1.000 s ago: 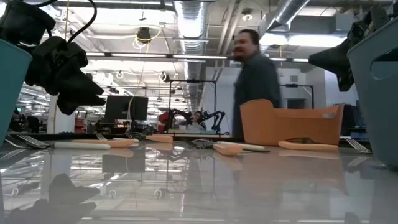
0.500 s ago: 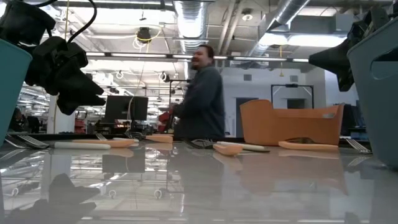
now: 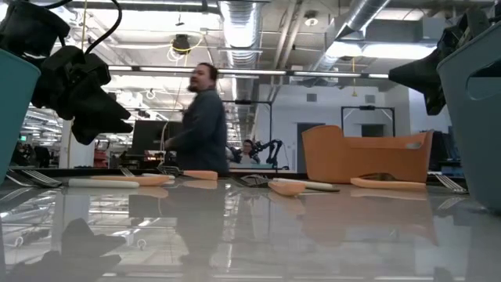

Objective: Sort silverware by color (type)

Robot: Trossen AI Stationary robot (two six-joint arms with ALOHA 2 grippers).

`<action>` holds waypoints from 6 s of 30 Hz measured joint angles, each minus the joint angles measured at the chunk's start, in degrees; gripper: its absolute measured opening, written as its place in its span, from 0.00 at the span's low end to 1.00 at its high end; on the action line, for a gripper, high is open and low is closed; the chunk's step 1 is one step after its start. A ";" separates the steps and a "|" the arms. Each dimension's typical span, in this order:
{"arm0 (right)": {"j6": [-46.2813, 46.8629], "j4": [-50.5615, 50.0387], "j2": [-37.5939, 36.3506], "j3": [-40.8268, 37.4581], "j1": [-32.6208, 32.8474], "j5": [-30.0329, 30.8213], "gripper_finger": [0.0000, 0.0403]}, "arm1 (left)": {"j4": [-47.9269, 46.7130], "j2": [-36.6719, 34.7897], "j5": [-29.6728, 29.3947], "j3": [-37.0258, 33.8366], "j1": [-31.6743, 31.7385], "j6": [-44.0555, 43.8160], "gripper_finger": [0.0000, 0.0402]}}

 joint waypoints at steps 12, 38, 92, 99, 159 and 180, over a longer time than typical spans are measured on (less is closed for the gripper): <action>0.00 0.02 0.01 -0.01 -0.01 -0.02 0.15 | 0.01 -0.02 0.01 0.01 0.00 0.01 0.42; 0.00 0.02 -0.01 0.01 0.01 -0.02 0.15 | 1.28 -0.02 -1.79 0.00 0.01 -16.92 0.42; 30.49 -46.09 80.19 45.00 -1.59 -14.08 0.55 | 31.83 40.16 -4.61 16.51 10.09 24.66 0.42; 30.60 -46.87 85.31 44.99 -1.78 -14.05 0.54 | 30.28 40.13 -4.35 17.20 10.09 24.03 0.42; 23.67 -35.49 84.98 44.80 -7.19 -15.95 0.15 | 27.63 40.13 -5.99 17.20 9.93 13.47 0.42; -5.51 -25.61 65.22 53.77 -18.00 -4.59 0.15 | 27.62 40.13 -6.05 17.18 9.93 12.99 0.42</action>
